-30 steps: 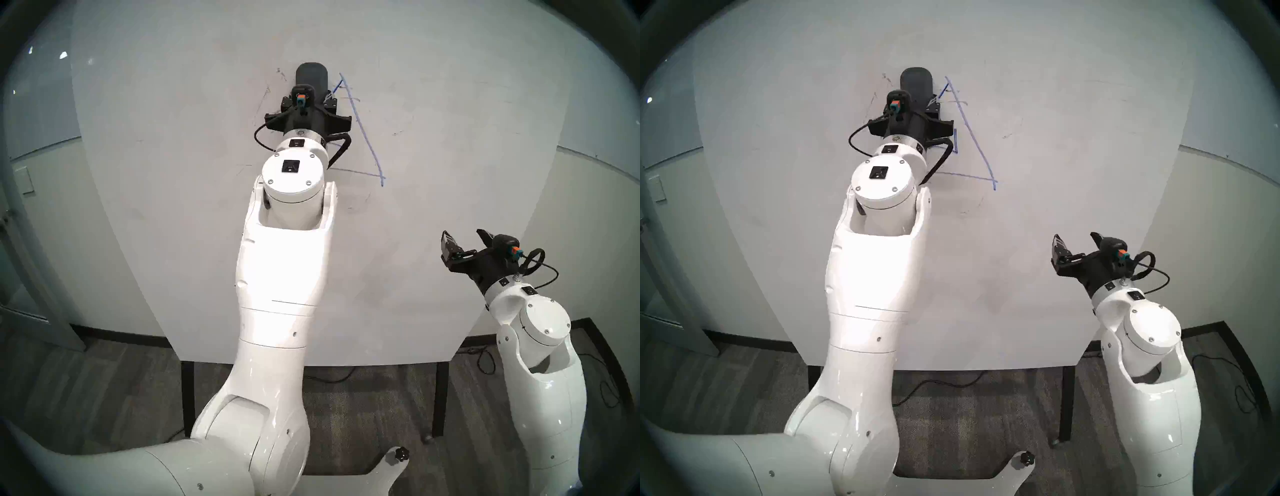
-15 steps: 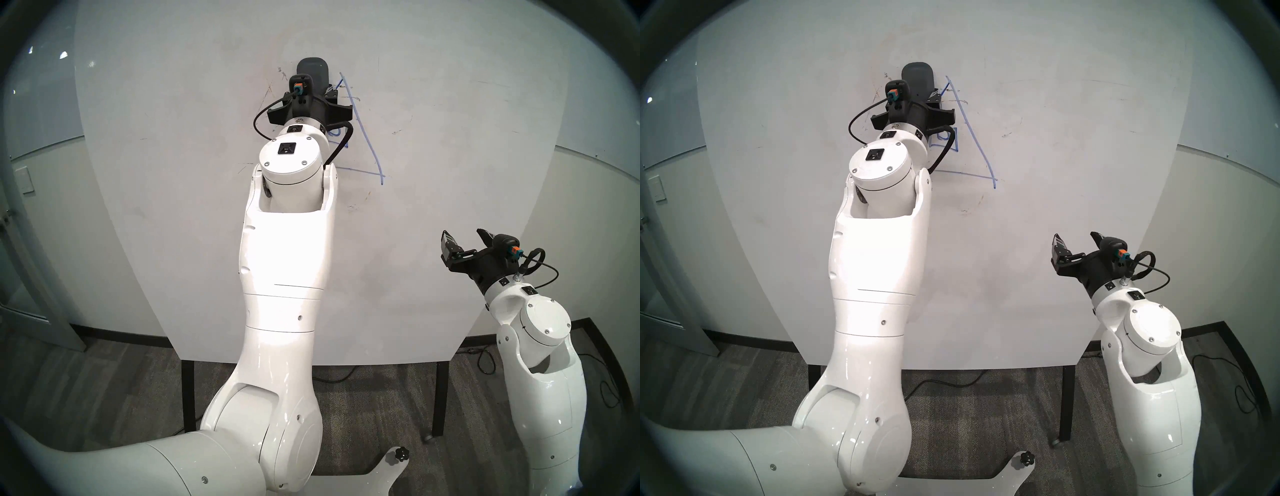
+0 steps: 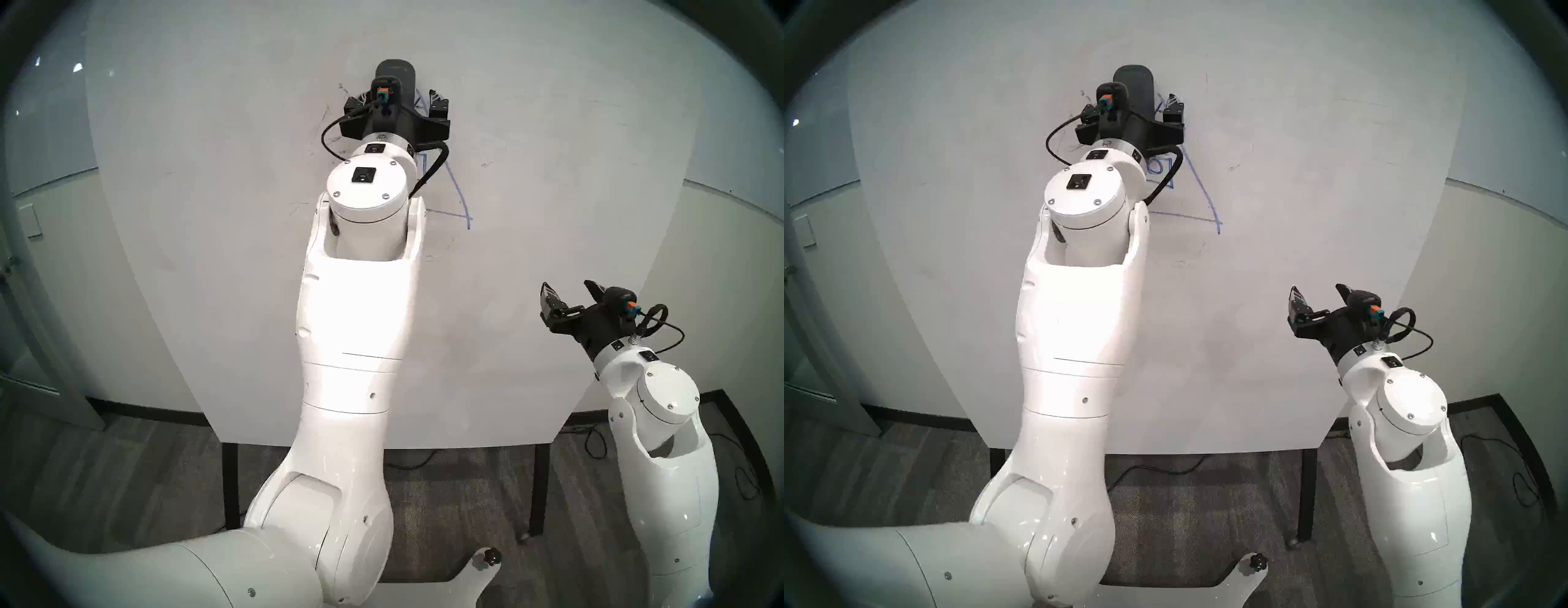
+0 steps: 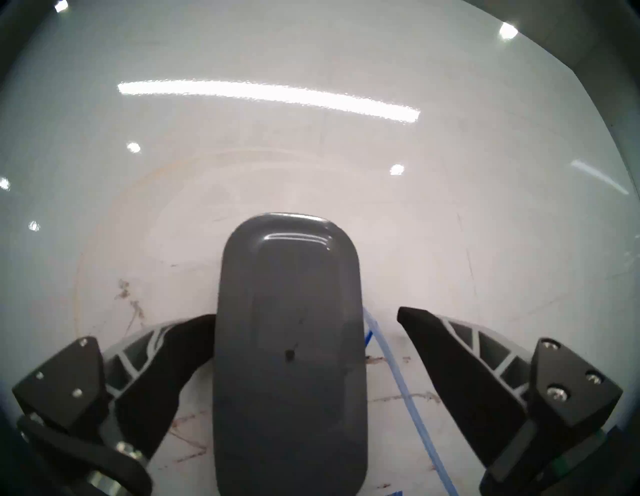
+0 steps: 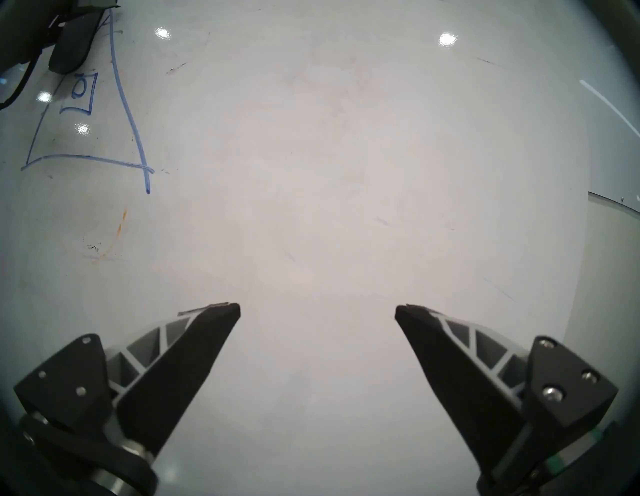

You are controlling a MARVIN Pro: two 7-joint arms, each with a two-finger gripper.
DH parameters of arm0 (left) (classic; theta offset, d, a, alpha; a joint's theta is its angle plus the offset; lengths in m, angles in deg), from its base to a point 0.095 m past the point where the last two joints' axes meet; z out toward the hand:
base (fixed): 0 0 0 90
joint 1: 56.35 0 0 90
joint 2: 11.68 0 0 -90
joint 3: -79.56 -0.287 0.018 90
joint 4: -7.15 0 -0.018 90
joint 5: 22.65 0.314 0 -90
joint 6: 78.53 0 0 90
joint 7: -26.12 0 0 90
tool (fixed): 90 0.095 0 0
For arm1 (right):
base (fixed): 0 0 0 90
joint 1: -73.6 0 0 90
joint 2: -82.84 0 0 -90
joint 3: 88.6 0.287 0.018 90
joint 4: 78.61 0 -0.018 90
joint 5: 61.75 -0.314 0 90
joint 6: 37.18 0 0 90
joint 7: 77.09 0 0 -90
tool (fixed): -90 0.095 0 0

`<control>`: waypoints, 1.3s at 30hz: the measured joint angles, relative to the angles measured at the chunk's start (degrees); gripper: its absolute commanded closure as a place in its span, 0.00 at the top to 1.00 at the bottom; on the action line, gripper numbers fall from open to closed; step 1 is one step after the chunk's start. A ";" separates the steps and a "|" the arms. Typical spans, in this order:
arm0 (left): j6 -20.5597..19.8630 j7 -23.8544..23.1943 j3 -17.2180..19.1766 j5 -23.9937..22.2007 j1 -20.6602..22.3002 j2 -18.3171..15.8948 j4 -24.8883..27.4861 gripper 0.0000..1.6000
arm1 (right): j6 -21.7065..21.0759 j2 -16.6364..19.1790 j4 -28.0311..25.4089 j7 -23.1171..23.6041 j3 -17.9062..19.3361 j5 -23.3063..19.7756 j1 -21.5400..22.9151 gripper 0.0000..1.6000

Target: Erase all marks on the whiteboard with the eraser

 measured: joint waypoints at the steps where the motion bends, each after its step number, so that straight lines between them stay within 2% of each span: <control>1: 0.06 -0.07 -0.11 0.08 0.01 0.00 0.06 1.00 | 0.00 0.00 0.00 0.00 0.00 0.00 0.00 1.00; 18: 1.55 0.23 -0.61 2.00 0.03 0.00 -0.25 1.00 | 0.00 0.00 -0.06 0.00 0.01 0.00 -0.01 1.00; 22: 2.86 0.93 -0.82 2.76 0.11 -0.19 -0.43 1.00 | 0.00 0.00 -0.06 0.00 0.01 0.00 -0.01 1.00; 29: 7.42 2.92 -1.34 4.99 0.79 -1.63 -0.82 1.00 | 0.00 0.00 -0.06 0.00 0.01 0.00 -0.01 1.00; 39: 9.61 3.91 -1.45 5.77 1.42 -2.42 -0.87 1.00 | 0.00 0.00 -0.07 0.00 0.01 0.00 -0.01 1.00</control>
